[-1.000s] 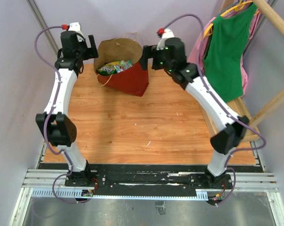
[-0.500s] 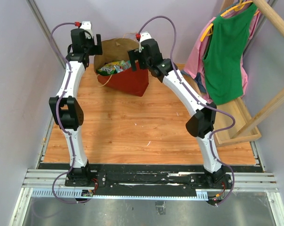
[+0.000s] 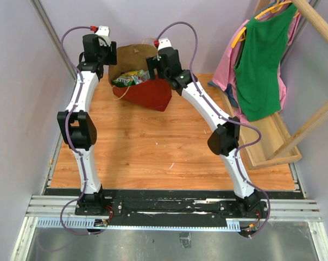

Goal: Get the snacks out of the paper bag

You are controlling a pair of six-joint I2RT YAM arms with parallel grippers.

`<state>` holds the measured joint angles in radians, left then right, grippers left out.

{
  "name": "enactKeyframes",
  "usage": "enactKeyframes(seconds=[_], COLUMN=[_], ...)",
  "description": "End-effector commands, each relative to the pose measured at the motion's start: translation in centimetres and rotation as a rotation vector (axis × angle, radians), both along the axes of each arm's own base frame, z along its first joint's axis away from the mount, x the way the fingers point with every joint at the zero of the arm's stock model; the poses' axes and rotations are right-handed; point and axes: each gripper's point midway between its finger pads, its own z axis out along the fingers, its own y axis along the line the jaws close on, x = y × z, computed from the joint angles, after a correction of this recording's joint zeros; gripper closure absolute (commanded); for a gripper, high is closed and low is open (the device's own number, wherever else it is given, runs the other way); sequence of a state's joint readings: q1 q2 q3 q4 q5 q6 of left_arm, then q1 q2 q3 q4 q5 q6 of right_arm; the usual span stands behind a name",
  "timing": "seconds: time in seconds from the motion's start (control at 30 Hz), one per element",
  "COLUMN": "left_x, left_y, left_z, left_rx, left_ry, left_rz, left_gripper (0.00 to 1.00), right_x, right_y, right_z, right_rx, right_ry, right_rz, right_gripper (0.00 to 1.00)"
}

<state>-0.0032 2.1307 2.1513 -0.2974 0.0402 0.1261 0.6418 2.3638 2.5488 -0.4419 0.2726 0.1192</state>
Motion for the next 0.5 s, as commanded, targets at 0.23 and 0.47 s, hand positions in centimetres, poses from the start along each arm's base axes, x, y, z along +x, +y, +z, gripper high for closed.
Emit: enactKeyframes(seconds=[0.23,0.47], left_x=[-0.8,-0.6], left_y=[-0.4,-1.0], left_z=[2.6,2.4], left_rx=[0.006,0.005], left_ry=[-0.052,-0.043], left_rz=[-0.040,-0.077], left_gripper=[0.03,0.00], right_x=[0.7,-0.6], right_y=[-1.7,-3.5], right_z=[-1.1,-0.5], right_rx=[-0.068,-0.097], right_ry=[-0.018,0.000], right_rz=[-0.085,-0.120], right_gripper=[0.15,0.27])
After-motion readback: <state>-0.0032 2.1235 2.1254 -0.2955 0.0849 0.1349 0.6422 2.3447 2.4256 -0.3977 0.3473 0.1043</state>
